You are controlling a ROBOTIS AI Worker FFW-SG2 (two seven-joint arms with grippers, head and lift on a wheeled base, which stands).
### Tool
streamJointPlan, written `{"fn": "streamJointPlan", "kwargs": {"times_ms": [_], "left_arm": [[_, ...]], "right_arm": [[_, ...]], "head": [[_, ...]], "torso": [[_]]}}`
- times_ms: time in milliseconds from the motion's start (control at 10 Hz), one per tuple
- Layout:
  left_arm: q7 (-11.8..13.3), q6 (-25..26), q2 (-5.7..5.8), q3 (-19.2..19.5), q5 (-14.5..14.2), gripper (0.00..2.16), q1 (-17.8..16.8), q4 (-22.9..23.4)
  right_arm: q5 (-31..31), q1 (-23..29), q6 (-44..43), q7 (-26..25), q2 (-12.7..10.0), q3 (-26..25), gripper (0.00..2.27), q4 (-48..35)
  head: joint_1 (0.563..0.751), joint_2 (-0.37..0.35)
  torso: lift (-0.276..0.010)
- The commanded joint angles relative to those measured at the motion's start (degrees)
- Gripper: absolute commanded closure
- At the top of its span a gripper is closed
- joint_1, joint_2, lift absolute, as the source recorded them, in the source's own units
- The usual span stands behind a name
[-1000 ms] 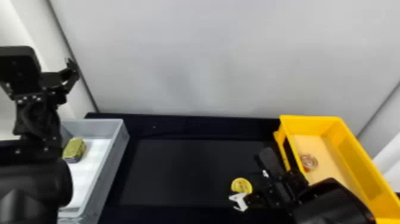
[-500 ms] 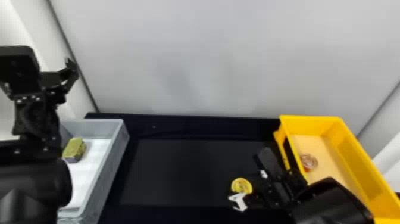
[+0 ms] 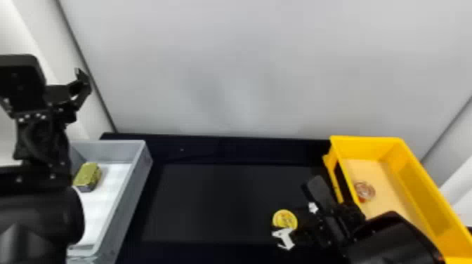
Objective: Pick up the round yellow can and place it in the yellow rectangular box
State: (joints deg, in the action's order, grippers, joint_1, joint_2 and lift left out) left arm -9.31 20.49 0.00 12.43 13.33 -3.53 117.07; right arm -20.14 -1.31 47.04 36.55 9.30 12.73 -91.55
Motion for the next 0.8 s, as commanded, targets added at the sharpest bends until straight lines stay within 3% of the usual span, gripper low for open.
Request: {"fn": "streamJointPlan", "kwargs": {"times_ms": [0,400,700], "left_arm": [[-0.1,-0.1,-0.15,0.1,0.1,0.10,0.0,0.0],[-0.2,-0.1,-0.15,0.1,0.1,0.10,0.1,0.0],[-0.2,-0.1,-0.15,0.3,0.1,0.10,0.1,-0.1]], "right_arm": [[0.0,0.2,0.2,-0.2,0.0,-0.1,0.45,-0.1],[0.0,0.1,0.2,-1.3,-0.2,0.6,0.75,-0.5],[0.0,0.0,0.4,0.3,-0.2,0.5,0.82,-2.3]], "head": [[0.694,0.014],[0.694,0.014],[0.694,0.014]], "torso": [[-0.061],[-0.061],[-0.061]]}}
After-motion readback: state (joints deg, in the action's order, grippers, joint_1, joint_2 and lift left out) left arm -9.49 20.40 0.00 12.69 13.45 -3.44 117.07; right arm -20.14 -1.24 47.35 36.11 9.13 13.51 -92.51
